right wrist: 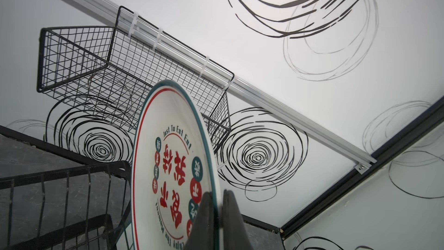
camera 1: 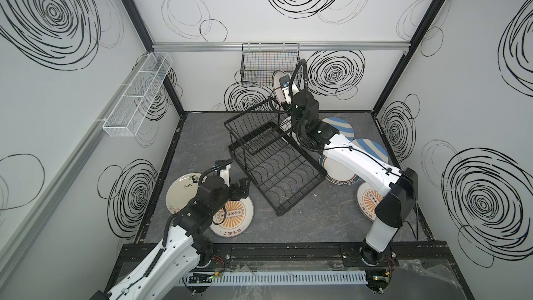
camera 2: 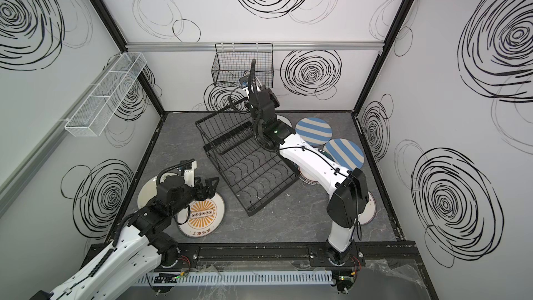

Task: Load plates into a dish rack
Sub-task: Pick up the plate from the dish rack, then place the plate on the dish rack.

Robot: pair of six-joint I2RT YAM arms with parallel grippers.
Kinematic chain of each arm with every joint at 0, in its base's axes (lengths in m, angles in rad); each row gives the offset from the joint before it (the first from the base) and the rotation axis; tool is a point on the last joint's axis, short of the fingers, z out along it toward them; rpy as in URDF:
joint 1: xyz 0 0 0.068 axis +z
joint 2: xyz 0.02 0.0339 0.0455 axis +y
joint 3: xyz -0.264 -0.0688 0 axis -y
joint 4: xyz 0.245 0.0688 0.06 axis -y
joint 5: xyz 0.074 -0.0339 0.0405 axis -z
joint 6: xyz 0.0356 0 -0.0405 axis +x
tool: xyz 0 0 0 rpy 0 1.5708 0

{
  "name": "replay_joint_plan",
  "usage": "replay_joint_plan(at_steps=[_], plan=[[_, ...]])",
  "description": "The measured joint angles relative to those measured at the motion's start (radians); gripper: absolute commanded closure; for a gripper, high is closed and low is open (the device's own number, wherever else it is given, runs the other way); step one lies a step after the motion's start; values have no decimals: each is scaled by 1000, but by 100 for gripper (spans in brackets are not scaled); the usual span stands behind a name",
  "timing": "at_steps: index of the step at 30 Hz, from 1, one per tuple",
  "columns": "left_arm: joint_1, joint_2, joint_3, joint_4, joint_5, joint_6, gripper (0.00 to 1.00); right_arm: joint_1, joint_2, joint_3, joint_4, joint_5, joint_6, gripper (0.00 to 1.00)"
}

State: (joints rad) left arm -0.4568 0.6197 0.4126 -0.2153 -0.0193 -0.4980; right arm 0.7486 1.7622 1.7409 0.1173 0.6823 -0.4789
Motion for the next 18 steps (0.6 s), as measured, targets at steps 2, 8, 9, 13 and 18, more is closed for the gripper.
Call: replay_joint_plan(at_steps=[2, 8, 9, 13, 18], plan=[[0, 0, 0, 0, 0, 0, 4, 13, 3, 13, 0, 33, -8, 100], [0, -1, 0, 0, 0, 0, 4, 30, 2, 0, 14, 76, -9, 100], [0, -2, 0, 0, 0, 0, 4, 31, 2, -5, 17, 78, -6, 100], [0, -4, 0, 0, 0, 0, 4, 31, 0, -32, 32, 80, 6, 100], [0, -4, -1, 0, 0, 0, 4, 31, -24, -79, 72, 75, 19, 100]])
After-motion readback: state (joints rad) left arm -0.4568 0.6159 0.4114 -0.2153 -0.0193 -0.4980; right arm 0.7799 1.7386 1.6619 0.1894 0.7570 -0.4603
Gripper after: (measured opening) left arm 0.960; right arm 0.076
